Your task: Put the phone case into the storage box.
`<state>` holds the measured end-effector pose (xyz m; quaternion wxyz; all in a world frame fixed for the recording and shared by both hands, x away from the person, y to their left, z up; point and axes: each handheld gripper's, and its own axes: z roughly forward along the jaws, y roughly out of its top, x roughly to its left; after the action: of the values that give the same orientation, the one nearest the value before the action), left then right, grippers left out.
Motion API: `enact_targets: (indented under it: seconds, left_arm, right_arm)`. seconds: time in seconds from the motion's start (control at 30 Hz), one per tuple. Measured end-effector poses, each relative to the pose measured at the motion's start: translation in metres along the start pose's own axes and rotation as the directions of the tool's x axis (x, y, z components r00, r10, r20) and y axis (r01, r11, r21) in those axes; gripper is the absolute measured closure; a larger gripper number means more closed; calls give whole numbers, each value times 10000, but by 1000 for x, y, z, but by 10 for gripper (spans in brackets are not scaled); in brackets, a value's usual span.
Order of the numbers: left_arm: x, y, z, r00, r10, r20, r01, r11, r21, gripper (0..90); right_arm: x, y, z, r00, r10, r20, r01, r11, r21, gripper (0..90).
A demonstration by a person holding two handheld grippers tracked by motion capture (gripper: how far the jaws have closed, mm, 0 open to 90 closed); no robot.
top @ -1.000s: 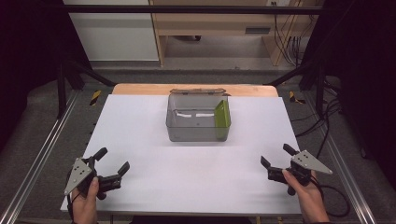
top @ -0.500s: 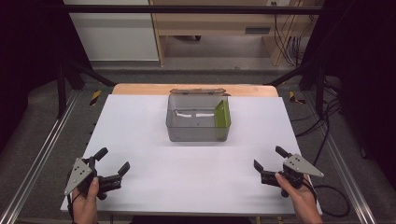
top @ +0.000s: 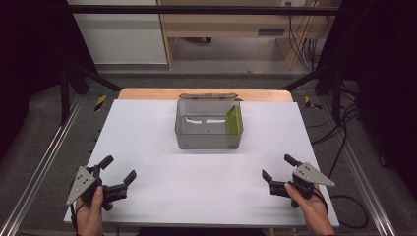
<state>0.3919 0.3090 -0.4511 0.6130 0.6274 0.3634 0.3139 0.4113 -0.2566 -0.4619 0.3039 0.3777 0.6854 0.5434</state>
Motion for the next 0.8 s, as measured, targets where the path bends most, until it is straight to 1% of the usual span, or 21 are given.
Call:
enact_targets:
  seconds: [0.13, 0.23, 0.37, 0.43, 0.63, 0.7, 0.8]
  left_arm:
    - [2, 0, -1, 9999, -132, -35, 132, 9999, -53, 10]
    - [2, 0, -1, 9999, -149, -54, 149, 9999, -70, 11]
    - [1, -1, 0, 9995, -307, -23, 306, 9995, -121, 11]
    - [1, -1, -1, 9994, -333, -61, 332, 9993, -157, 12]
    - [1, 0, -2, 9995, -283, -146, 278, 9992, -294, 12]
    - [0, 0, -2, 9995, -257, -176, 251, 9991, -341, 12]
    - [-2, 1, -3, 9994, -278, -204, 270, 9988, -410, 12]
  right_arm:
    - [2, -1, 2, 10000, 54, -47, -54, 10000, -18, 24]
    - [3, -1, 5, 9999, 75, -83, -75, 10000, -53, 24]
    - [6, 0, 9, 9997, 236, -57, -238, 9995, -228, 23]
    - [8, 0, 11, 9997, 240, -64, -242, 9992, -316, 23]
    - [12, 0, 20, 9997, 204, -140, -210, 9987, -455, 23]
    - [14, 0, 23, 9995, 280, -150, -287, 9981, -552, 23]
    - [15, 0, 29, 9996, 232, -165, -242, 9979, -609, 25]
